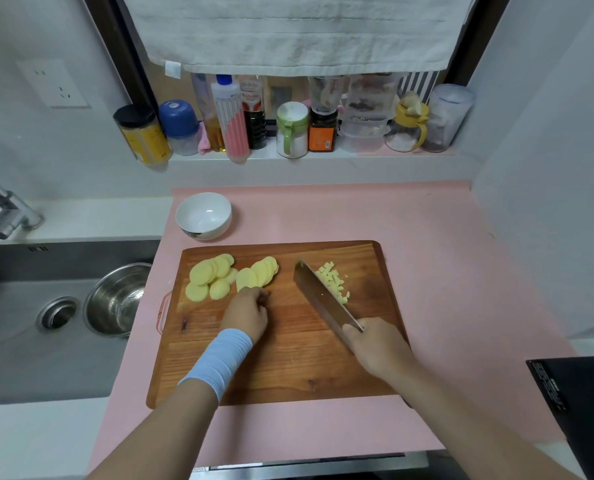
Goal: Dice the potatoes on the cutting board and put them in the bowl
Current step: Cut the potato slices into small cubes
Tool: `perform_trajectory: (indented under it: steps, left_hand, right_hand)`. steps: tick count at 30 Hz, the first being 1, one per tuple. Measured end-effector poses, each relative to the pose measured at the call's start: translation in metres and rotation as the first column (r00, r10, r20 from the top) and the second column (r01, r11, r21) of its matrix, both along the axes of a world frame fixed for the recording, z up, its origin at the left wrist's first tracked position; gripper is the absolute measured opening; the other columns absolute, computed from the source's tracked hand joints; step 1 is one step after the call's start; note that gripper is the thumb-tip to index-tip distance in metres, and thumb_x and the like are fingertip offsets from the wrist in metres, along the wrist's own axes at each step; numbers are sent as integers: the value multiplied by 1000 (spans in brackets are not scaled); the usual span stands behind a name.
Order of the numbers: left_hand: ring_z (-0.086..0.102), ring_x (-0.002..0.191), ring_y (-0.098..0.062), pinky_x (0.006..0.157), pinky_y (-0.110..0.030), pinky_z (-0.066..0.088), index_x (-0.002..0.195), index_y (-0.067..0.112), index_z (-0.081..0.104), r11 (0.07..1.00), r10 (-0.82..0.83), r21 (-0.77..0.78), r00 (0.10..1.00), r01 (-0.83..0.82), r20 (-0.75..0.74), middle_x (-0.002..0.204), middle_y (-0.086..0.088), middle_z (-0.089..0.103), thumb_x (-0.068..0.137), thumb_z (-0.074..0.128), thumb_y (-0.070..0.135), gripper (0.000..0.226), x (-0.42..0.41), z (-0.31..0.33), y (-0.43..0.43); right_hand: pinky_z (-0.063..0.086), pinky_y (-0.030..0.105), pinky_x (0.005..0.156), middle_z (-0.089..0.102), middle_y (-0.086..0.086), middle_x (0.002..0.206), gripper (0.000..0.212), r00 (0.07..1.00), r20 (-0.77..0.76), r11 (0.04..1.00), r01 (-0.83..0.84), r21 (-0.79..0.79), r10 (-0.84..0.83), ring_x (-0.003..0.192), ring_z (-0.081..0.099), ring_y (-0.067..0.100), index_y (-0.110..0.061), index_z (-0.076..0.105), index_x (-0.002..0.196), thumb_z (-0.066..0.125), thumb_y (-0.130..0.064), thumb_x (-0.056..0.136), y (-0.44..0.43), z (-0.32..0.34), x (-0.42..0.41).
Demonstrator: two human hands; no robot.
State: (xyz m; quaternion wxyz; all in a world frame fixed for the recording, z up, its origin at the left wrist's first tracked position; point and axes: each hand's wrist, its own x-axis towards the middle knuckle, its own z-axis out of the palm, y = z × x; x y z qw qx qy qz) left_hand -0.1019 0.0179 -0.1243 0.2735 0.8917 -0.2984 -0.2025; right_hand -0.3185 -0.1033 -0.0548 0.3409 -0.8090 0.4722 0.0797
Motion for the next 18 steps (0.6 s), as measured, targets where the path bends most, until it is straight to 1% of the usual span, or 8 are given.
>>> perform_trajectory:
  steps: [2,4,5,8,10,12,15,18]
  left_hand:
    - [60,113,-20,98,-26,44,124,19,64,997,-75,24,997,75,-1,124,1,59,91,53,7,37,-4,-3,-7]
    - [59,114,-19,98,-26,44,128,22,60,989,-149,11,989,149,-22,123,2,58,89,61,16,40,-8,-4,-16]
    - [55,118,-18,100,-28,44,132,25,56,979,-201,23,979,202,-14,124,4,56,86,68,25,48,-12,-3,-21]
    - [40,126,-16,107,-36,41,143,29,39,936,-335,150,938,319,93,132,6,44,63,77,66,96,-35,-3,-37]
    - [38,123,-17,105,-36,41,143,27,33,924,-364,197,911,328,194,131,5,39,52,76,77,112,-53,-5,-48]
    - [38,122,-19,104,-36,41,143,26,31,927,-360,205,899,315,249,130,3,38,50,76,78,116,-62,-10,-59]
    - [42,122,-21,101,-36,44,144,21,33,955,-286,134,938,263,196,131,-1,39,58,81,70,110,-57,-14,-74]
    - [49,120,-21,93,-36,48,140,21,39,968,-251,66,956,243,151,131,0,41,65,83,60,95,-45,-12,-85]
  right_hand:
    - [44,34,59,62,-4,68,41,1000,14,1000,12,19,-12,71,64,21,-22,54,64,46,-40,100,-9,2,-1]
    - [50,37,64,65,-2,69,42,999,40,999,18,32,-20,70,64,19,-19,61,68,47,-43,100,-15,6,-3]
    - [51,38,66,66,-2,70,44,998,56,999,21,26,-22,71,64,19,-19,63,70,47,-44,101,-18,9,-5]
    - [49,33,62,67,-4,73,43,992,120,999,43,11,-44,72,64,15,-22,65,73,46,-46,104,-27,16,-8]
    - [46,28,60,68,-6,76,41,987,150,998,64,-4,-62,74,64,12,-25,65,75,46,-45,104,-35,22,-9]
    - [44,29,61,67,-6,75,41,984,161,996,84,-31,-78,74,63,13,-25,63,72,48,-45,104,-45,25,-10]
    - [39,30,56,60,-6,65,44,985,145,993,104,-53,-95,66,58,15,-24,56,63,50,-43,102,-57,28,-13]
    - [36,30,55,57,-6,61,45,987,130,993,106,-57,-98,63,57,17,-24,52,60,52,-42,101,-64,29,-17]
